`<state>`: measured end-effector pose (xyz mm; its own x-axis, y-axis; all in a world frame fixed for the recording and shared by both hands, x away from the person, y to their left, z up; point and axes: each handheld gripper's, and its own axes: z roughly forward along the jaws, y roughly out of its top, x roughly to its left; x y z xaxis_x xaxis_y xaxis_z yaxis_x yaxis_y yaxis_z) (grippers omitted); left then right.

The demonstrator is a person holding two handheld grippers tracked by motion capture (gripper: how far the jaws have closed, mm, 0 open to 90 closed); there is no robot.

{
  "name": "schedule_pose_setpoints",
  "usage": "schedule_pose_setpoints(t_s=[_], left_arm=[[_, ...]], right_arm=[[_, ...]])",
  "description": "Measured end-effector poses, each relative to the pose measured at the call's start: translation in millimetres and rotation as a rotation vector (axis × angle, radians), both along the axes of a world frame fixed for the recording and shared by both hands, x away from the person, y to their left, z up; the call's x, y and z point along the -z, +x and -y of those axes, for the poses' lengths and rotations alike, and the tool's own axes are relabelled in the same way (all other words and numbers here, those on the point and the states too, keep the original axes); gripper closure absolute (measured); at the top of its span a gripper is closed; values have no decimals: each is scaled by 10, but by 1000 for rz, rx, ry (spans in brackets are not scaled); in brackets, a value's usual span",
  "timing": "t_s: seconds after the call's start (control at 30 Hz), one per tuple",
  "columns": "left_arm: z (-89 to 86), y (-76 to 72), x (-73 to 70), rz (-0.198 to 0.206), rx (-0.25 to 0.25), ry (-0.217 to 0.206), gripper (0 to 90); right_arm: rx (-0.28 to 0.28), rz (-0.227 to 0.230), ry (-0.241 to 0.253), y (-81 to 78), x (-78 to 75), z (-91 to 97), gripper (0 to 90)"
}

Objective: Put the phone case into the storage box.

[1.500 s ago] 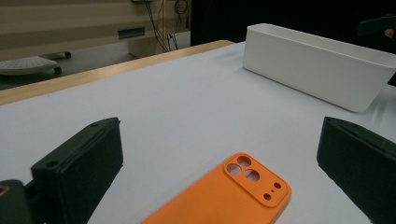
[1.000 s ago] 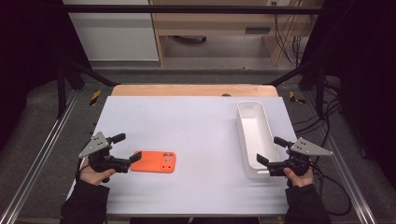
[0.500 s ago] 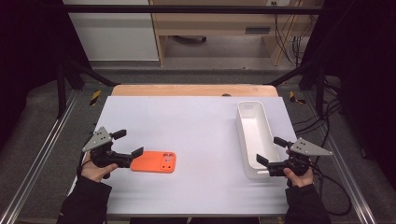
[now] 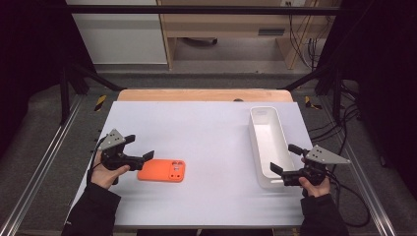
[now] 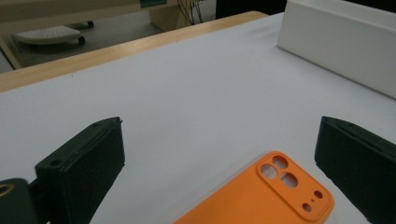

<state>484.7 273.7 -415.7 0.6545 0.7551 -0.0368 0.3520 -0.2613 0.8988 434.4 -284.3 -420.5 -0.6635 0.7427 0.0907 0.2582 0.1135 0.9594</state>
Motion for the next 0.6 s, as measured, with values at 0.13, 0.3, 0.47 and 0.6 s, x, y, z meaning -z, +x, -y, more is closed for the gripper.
schedule_pose_setpoints(t_s=[0.13,0.3,0.47,0.6], left_arm=[[24,39,44,-17,-21,28,44],[44,83,110,-39,-46,57,113],[76,133,207,-64,-100,111,232],[98,164,285,-90,-113,137,322]], right_arm=[[-1,3,0,0,-2,1,5],[-3,1,-2,1,-1,-3,5],[-6,-2,-5,1,1,-8,5],[-3,-1,-3,1,-2,-3,5]])
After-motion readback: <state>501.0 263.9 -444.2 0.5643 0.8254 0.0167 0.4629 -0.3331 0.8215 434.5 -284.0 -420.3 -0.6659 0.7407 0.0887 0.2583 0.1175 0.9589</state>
